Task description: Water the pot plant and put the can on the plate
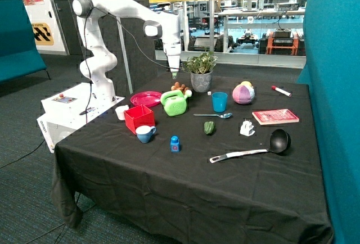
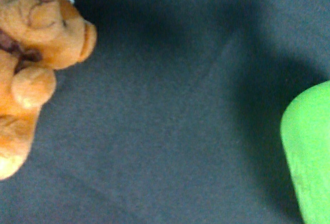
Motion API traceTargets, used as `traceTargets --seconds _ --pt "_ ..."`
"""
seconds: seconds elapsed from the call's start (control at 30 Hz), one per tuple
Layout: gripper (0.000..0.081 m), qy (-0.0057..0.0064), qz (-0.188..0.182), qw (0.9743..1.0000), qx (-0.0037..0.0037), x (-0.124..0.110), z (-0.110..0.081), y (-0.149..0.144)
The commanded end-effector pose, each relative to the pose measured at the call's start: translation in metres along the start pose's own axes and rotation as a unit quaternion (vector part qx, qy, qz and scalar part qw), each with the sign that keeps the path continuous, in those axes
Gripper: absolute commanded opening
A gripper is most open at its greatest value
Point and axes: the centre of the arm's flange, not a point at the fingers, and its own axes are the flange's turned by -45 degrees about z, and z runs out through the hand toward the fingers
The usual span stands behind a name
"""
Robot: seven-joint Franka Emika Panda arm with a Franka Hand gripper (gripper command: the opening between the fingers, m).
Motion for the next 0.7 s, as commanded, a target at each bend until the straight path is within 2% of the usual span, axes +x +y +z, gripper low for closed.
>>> traceTargets --seconds 0.0,0.3,0.67 --pt "0.0297 0.0007 -0.017 0.9998 0.00059 0.004 0.003 0.022" --pt "0.0273 0.0006 -0.013 0.9999 0.0006 0.004 0.007 0.043" --pt "0.0292 0.0007 -0.017 0.9998 0.00059 0.001 0.016 0.052"
